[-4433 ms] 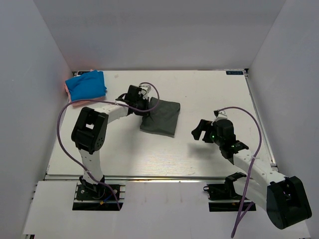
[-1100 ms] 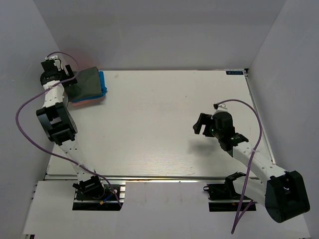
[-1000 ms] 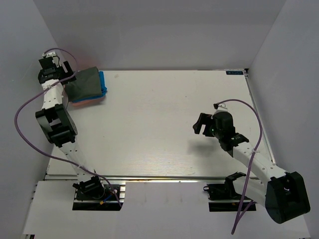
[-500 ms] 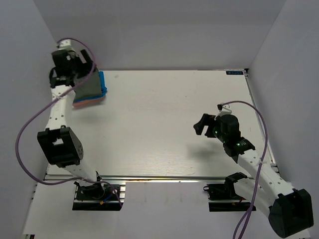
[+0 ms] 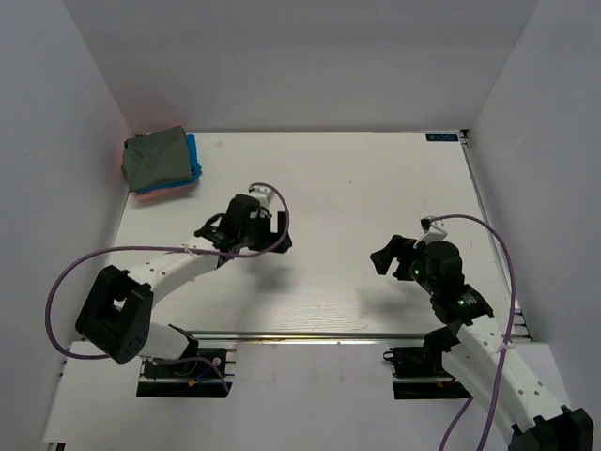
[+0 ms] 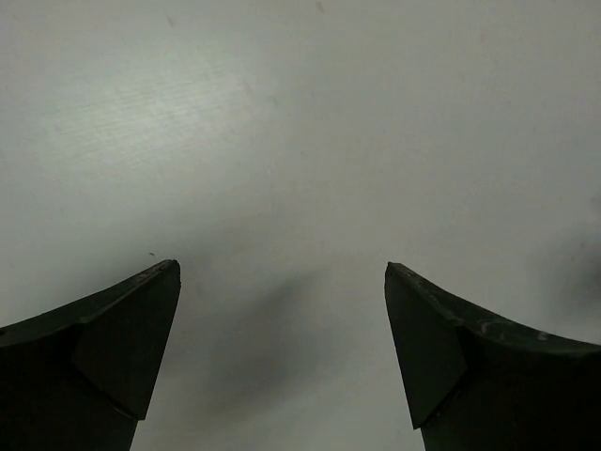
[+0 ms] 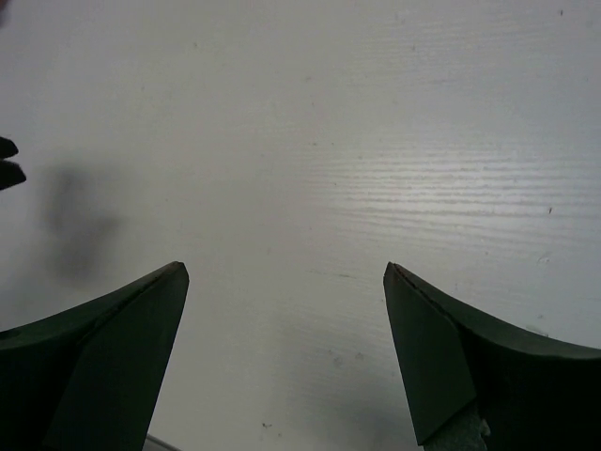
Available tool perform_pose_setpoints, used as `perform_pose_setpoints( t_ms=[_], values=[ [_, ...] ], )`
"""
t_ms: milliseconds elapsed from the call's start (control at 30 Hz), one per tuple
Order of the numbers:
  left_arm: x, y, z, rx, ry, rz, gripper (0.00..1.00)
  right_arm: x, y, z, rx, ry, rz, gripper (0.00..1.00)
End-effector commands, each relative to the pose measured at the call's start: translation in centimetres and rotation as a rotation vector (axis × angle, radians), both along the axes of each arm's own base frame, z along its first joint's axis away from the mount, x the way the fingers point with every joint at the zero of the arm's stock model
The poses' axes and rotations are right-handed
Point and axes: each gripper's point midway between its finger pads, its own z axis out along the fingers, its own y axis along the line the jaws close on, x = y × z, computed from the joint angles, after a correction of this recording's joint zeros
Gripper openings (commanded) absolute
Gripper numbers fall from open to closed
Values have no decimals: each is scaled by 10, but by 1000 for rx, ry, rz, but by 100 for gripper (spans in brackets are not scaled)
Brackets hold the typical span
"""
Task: Fold and stack the t-shirts
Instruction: Put the neatly folded tshirt into the corner of the board with the left arm
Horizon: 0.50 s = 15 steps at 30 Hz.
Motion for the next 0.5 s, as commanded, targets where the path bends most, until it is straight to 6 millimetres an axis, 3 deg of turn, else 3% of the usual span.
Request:
perform_pose_setpoints(
  t_ms=[0, 67, 100, 200, 467],
  values=[
    [-14, -8, 29, -21, -108, 29, 100, -16, -3, -25, 3, 87, -4, 90],
    [-35, -8, 15, 23, -84, 21, 100, -19, -3, -30, 20, 100, -18, 90],
    [-40, -6, 18, 23, -92, 30, 100, -21, -3, -34, 25, 109, -15, 90],
    [-55, -4, 8, 26, -82, 31, 100, -21, -2, -28, 46, 84, -19, 90],
    [-66, 9, 32, 57, -148, 78, 100, -16, -13, -23, 12, 63, -74, 90]
  ],
)
